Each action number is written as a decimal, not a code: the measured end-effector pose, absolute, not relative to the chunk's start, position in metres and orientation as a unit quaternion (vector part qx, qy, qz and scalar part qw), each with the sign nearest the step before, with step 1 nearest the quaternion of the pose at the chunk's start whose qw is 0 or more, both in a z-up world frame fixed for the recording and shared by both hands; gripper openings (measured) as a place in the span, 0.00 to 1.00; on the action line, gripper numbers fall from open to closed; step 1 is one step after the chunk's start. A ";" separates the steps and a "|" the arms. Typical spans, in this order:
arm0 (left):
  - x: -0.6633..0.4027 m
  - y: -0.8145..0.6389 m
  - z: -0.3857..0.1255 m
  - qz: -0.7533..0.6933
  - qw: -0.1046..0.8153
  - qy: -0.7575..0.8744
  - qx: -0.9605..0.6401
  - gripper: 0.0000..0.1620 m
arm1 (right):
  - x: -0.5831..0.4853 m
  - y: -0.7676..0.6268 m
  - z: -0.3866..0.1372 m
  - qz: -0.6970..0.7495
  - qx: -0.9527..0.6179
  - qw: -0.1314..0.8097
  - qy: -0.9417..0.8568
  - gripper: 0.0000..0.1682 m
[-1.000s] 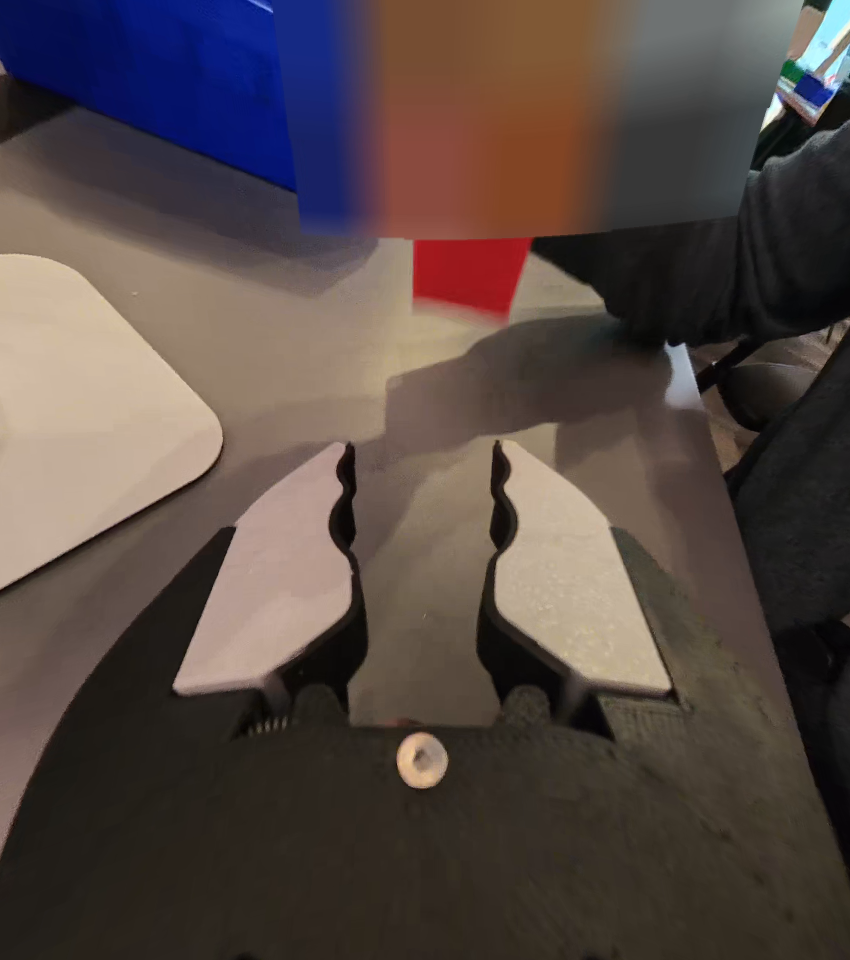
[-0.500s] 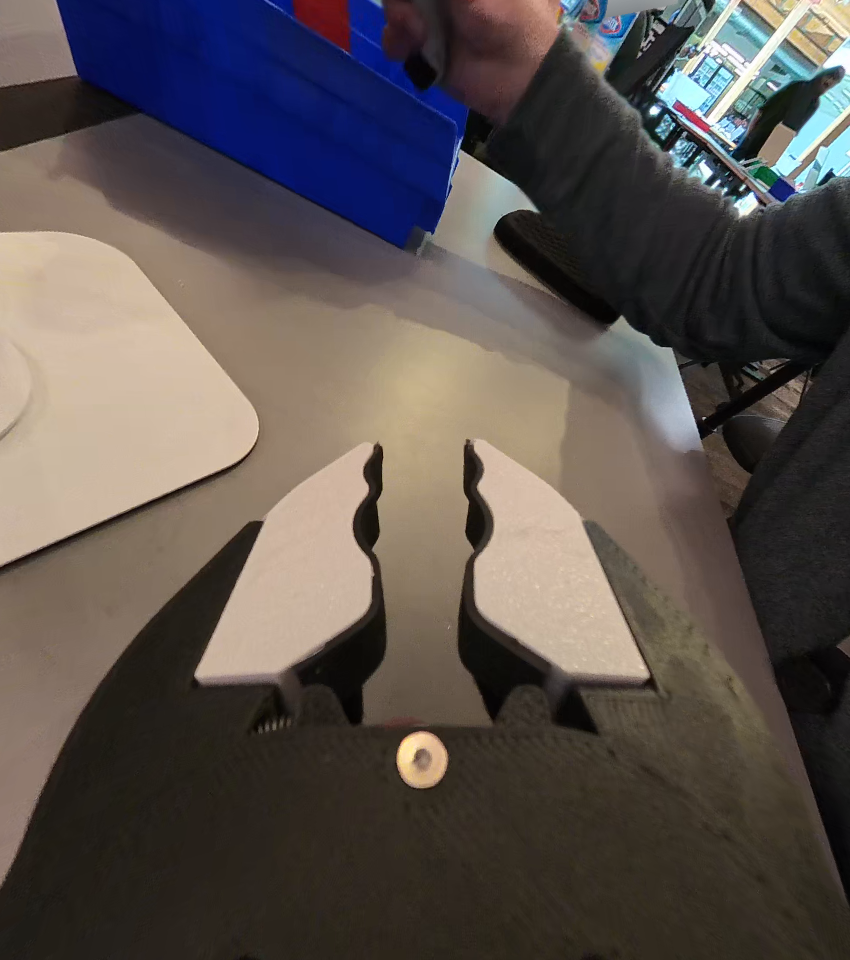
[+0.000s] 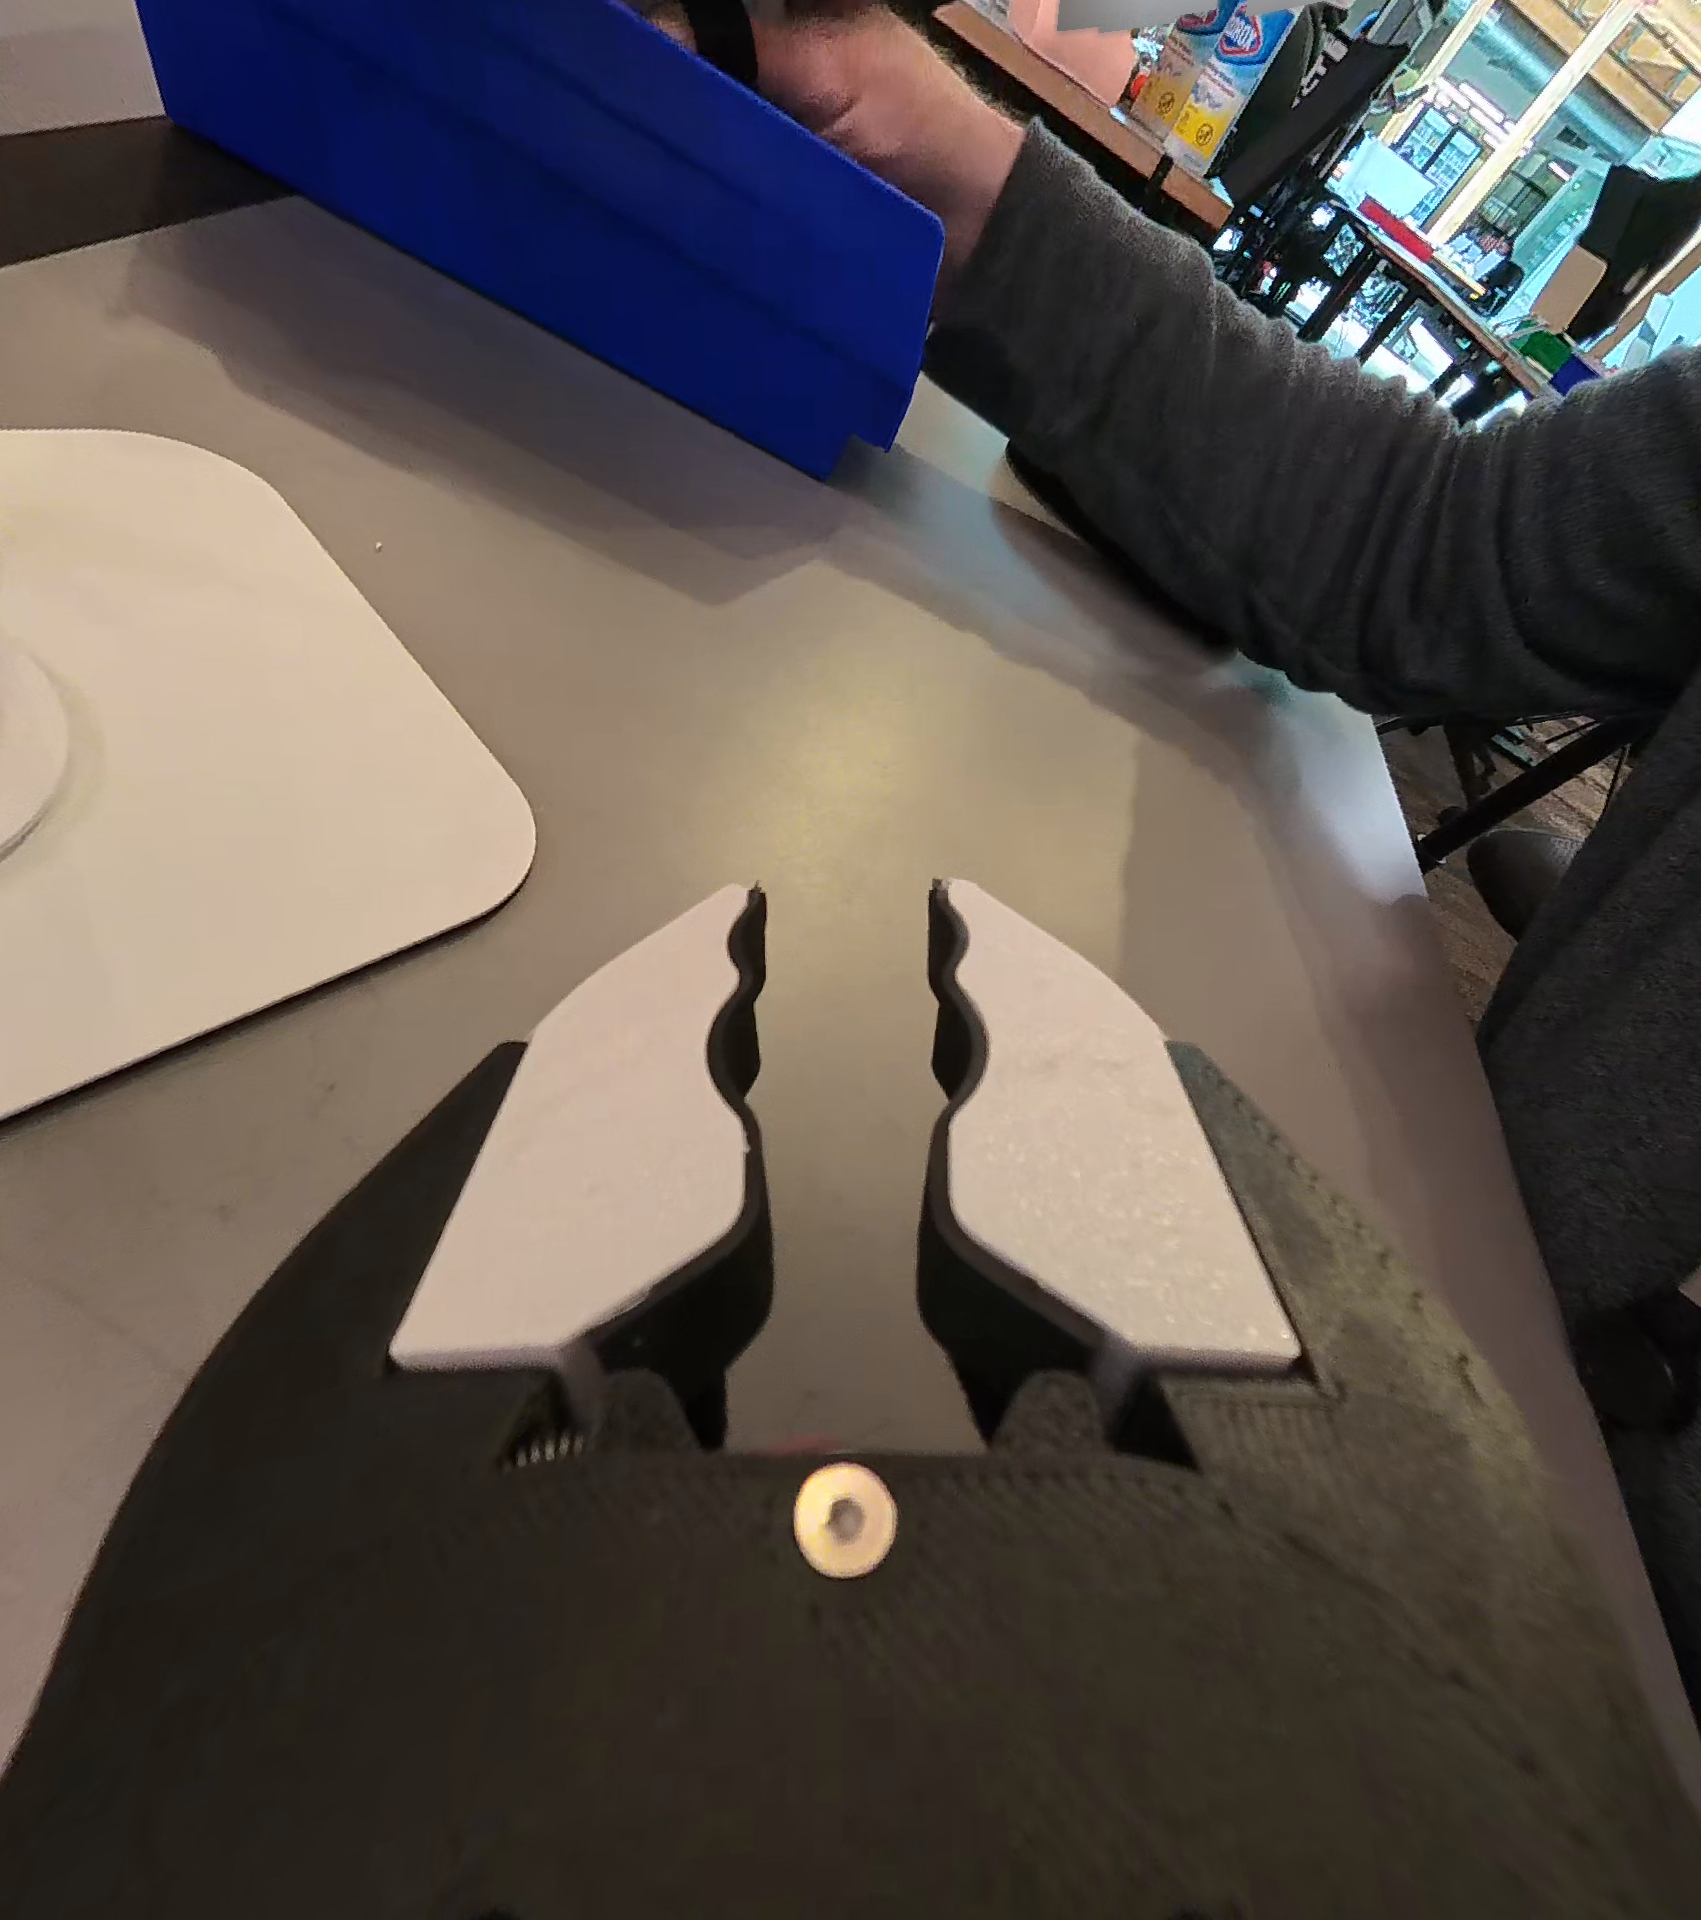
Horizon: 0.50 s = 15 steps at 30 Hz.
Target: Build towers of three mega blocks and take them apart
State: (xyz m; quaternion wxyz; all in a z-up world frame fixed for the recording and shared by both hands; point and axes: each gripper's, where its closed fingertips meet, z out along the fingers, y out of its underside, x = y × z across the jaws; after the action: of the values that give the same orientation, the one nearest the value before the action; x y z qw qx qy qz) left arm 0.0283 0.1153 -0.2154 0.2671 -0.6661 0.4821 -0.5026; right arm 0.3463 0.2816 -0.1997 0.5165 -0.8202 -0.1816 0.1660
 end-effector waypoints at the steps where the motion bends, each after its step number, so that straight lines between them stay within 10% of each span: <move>1: 0.028 0.115 -0.215 -0.504 0.267 0.482 -0.665 0.18 | 0.348 0.279 -0.201 0.162 -0.823 0.512 -0.182 0.22; 15: 0.031 0.113 -0.217 -0.501 0.262 0.487 -0.665 0.18 | 0.342 0.279 -0.187 0.184 -0.817 0.513 -0.187 0.22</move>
State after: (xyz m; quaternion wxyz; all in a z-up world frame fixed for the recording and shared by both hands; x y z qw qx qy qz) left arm 0.0313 0.1130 -0.2174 0.2624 -0.6653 0.4873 -0.5010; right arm 0.3418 0.2791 -0.1867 0.5130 -0.8174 -0.1869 0.1838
